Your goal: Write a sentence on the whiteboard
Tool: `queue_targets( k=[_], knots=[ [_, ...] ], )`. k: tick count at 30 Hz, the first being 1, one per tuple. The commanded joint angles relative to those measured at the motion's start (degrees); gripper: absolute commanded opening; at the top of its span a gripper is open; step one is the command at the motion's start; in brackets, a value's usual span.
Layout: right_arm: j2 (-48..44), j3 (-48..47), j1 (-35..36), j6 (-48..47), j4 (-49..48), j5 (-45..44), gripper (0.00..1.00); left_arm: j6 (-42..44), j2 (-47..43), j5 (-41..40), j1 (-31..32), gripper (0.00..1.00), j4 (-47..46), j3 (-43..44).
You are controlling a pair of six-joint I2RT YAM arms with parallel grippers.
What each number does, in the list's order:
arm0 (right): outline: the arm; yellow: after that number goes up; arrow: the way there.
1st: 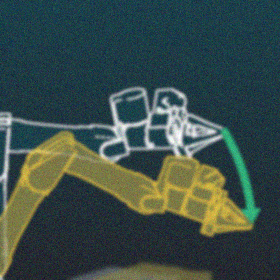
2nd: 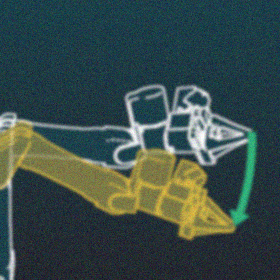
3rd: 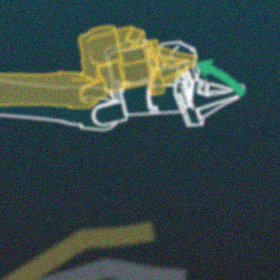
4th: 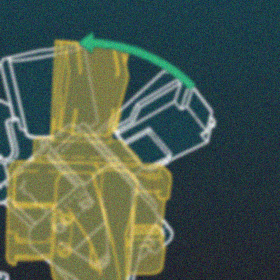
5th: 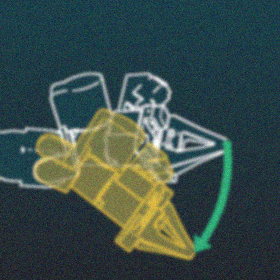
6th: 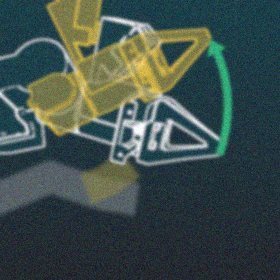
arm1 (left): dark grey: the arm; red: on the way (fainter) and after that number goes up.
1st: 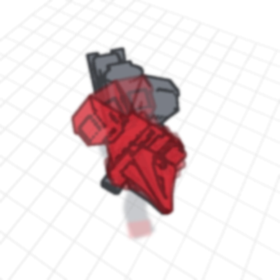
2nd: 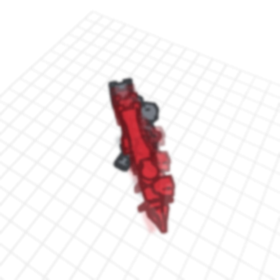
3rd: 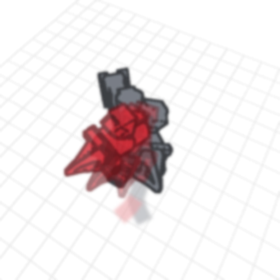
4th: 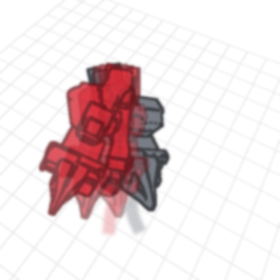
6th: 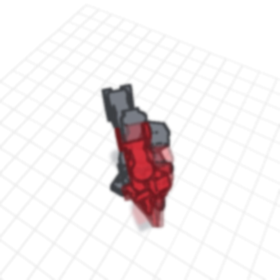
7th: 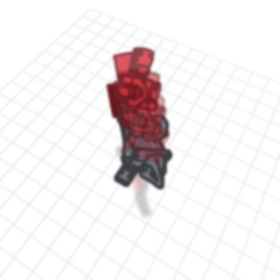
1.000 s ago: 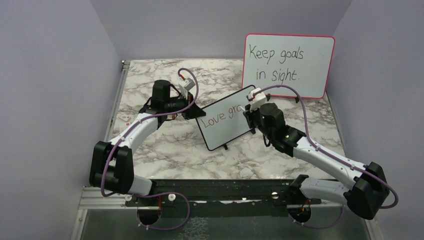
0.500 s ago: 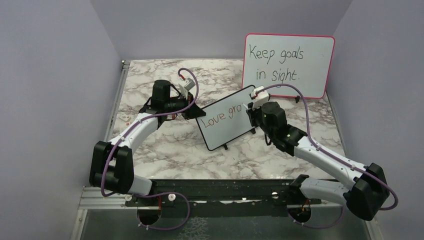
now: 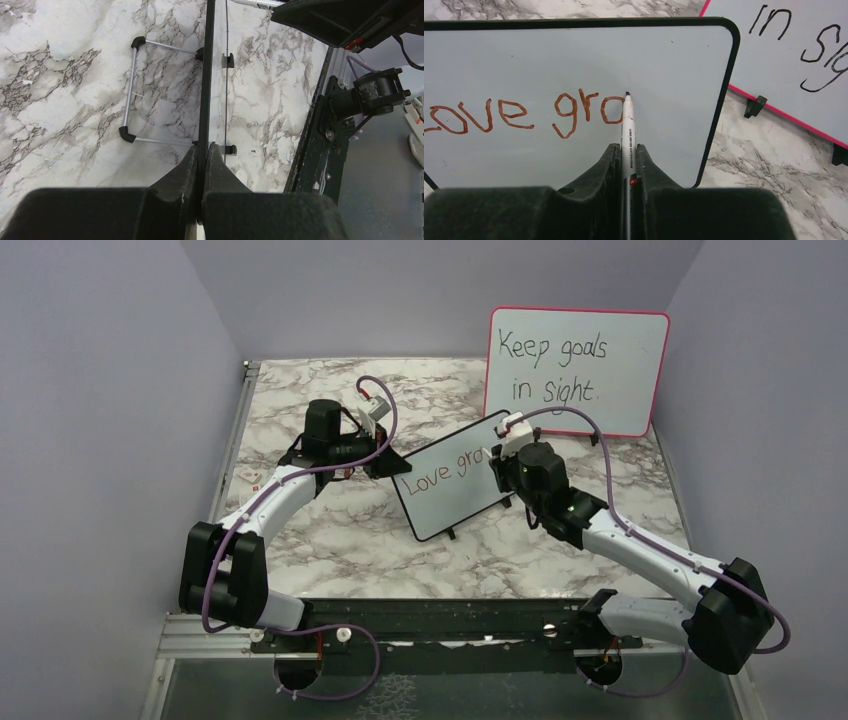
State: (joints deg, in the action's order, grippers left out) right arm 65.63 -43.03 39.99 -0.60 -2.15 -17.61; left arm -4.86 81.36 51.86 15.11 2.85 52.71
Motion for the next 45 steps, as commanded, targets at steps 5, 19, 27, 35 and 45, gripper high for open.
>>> queue_targets(
  k=[5, 19, 27, 35, 45],
  knots=[
    [0.91, -0.37, -0.52, -0.29, -1.09, 1.03, 0.00, 6.45, 2.92, -10.64, 0.35, 0.00, 6.38, -1.73],
    [-1.19, 1.39, -0.69, 0.43, 3.81, -0.58, 0.00, 6.50, 2.92, -10.81, 0.35, 0.00, 6.45, -1.73],
    [-2.10, 2.37, -0.65, 2.41, 4.69, -1.10, 0.00, 6.53, 2.94, -10.72, 0.31, 0.00, 6.46, -1.66],
    [-1.03, 1.46, -0.70, 1.66, 2.69, -1.07, 0.00, 6.62, 2.98, -10.64, 0.35, 0.00, 6.46, -1.71],
    [-0.25, 0.95, -0.79, 1.13, 0.36, -0.82, 0.01, 6.62, 3.19, -10.21, 0.35, 0.00, 6.46, -1.64]
  ],
)
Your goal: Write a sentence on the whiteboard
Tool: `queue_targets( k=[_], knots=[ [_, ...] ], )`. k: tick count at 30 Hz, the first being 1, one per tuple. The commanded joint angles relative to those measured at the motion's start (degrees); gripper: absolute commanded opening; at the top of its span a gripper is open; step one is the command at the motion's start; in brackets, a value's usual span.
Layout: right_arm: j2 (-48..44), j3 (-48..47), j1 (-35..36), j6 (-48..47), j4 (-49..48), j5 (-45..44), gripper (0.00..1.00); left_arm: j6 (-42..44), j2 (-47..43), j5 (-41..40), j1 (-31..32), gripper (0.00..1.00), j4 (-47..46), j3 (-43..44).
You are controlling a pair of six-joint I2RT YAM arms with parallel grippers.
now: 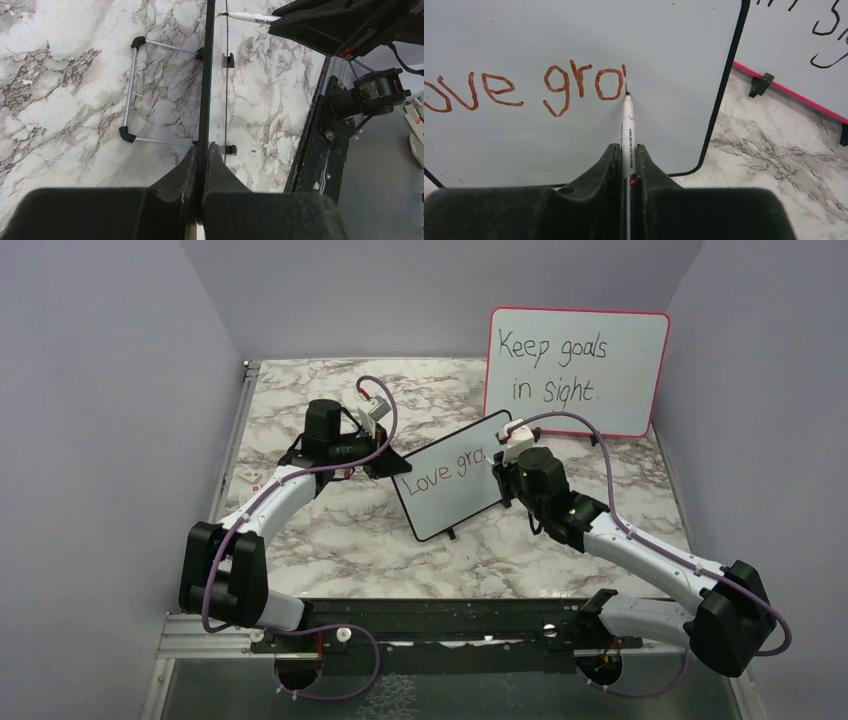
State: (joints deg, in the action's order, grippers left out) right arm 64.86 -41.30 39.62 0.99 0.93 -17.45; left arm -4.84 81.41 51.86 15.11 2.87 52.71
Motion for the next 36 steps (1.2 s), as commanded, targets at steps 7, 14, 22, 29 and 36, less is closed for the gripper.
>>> queue_targets(
  k=[7, 14, 22, 29, 36],
  knots=[
    [0.87, -1.44, -0.50, -0.47, -3.86, -0.99, 0.01, 6.69, 3.15, -10.15, 0.35, 0.00, 6.42, -1.65],
    [1.45, -2.44, -0.51, -1.95, -4.87, -0.74, 0.00, 6.69, 3.10, -10.11, 0.35, 0.00, 6.42, -1.68],
    [1.80, -2.91, -0.77, -2.45, -5.92, -0.75, 0.00, 6.69, 3.06, -10.19, 0.35, 0.00, 6.44, -1.72],
    [1.87, -2.79, -0.84, -2.27, -4.94, -0.08, 0.01, 6.69, 3.00, -10.37, 0.35, 0.00, 6.44, -1.72],
    [0.24, -1.99, -0.80, -1.65, -3.31, 0.22, 0.00, 6.60, 3.02, -10.81, 0.35, 0.00, 6.53, -1.65]
  ],
)
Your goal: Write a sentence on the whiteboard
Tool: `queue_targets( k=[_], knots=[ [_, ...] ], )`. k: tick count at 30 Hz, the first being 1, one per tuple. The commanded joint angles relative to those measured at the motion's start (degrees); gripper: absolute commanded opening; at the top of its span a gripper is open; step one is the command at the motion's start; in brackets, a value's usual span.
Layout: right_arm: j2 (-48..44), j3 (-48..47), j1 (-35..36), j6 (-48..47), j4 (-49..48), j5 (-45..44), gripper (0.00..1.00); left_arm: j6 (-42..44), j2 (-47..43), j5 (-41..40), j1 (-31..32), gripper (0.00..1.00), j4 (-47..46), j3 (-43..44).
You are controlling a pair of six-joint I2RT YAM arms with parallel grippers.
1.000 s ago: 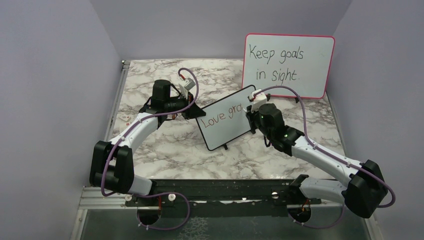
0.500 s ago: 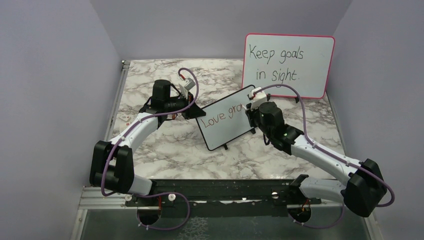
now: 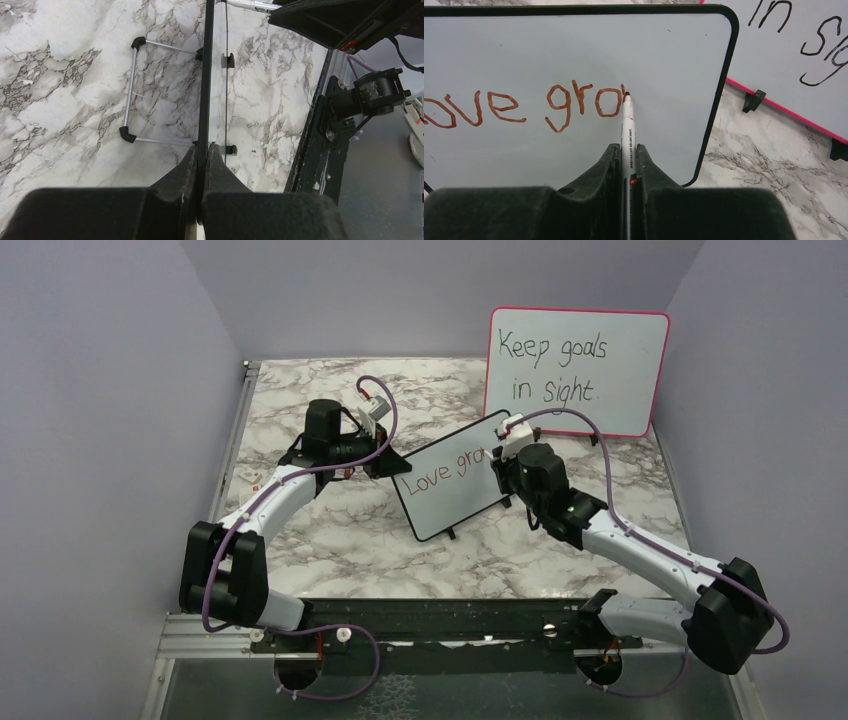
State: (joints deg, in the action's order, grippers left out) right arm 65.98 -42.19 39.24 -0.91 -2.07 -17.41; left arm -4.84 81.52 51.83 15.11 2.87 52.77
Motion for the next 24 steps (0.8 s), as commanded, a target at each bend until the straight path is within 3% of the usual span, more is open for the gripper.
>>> queue_targets(
  k=[1, 24],
  knots=[
    [-1.09, -0.97, -0.43, 0.35, 0.03, 0.10, 0.00, 6.61, 2.90, -10.79, 0.35, 0.00, 6.61, -1.66],
    [-1.28, 0.40, -0.48, 2.23, 3.76, 0.70, 0.01, 6.60, 2.95, -10.61, 0.35, 0.00, 6.69, -1.62]
  ],
)
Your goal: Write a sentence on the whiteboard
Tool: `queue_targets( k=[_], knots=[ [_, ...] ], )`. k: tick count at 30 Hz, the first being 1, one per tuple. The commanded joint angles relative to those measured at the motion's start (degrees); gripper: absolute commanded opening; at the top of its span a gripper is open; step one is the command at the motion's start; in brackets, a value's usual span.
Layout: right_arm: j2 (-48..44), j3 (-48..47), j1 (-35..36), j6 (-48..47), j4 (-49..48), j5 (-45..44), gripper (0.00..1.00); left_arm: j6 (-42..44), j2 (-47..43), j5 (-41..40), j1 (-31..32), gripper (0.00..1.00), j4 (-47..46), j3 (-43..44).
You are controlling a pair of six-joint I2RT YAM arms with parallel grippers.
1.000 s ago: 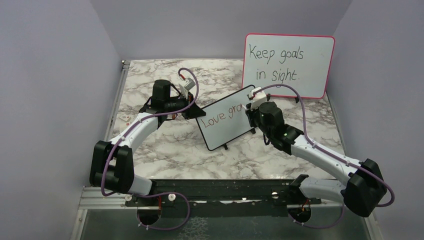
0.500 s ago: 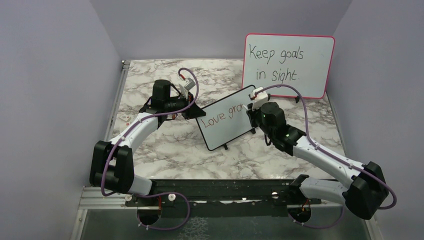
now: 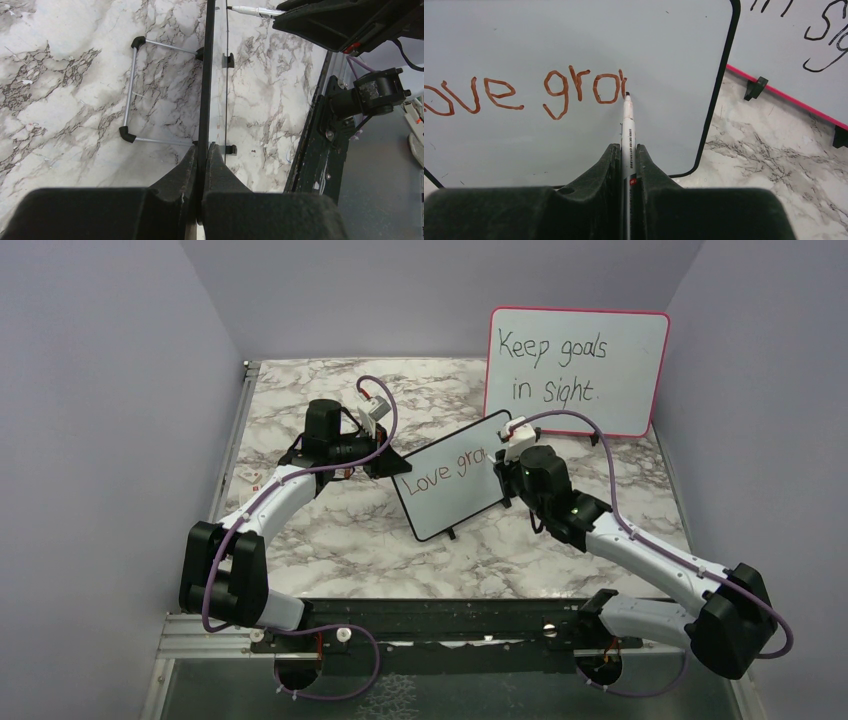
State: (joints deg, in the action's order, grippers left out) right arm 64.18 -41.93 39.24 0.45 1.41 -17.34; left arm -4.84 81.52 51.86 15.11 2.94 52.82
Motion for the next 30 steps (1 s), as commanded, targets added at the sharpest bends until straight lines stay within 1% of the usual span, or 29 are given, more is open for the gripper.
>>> queue_targets(
  k=[1, 15, 20, 30],
  knots=[
    [0.58, 0.26, -0.48, 0.80, 0.08, 0.60, 0.00, 6.64, 2.95, -10.63, 0.35, 0.00, 6.59, -1.64],
    [1.69, 0.07, -0.48, 0.45, -0.90, 0.13, 0.00, 6.76, 3.05, -10.28, 0.35, 0.00, 6.60, -1.63],
    [1.77, -0.42, -0.50, 0.08, -4.28, -0.69, 0.00, 6.80, 2.96, -10.20, 0.35, 0.00, 6.56, -1.75],
    [2.61, -1.67, -1.04, 0.08, -5.63, -2.16, 0.00, 6.86, 2.77, -10.22, 0.35, 0.00, 6.62, -1.73]
  ],
)
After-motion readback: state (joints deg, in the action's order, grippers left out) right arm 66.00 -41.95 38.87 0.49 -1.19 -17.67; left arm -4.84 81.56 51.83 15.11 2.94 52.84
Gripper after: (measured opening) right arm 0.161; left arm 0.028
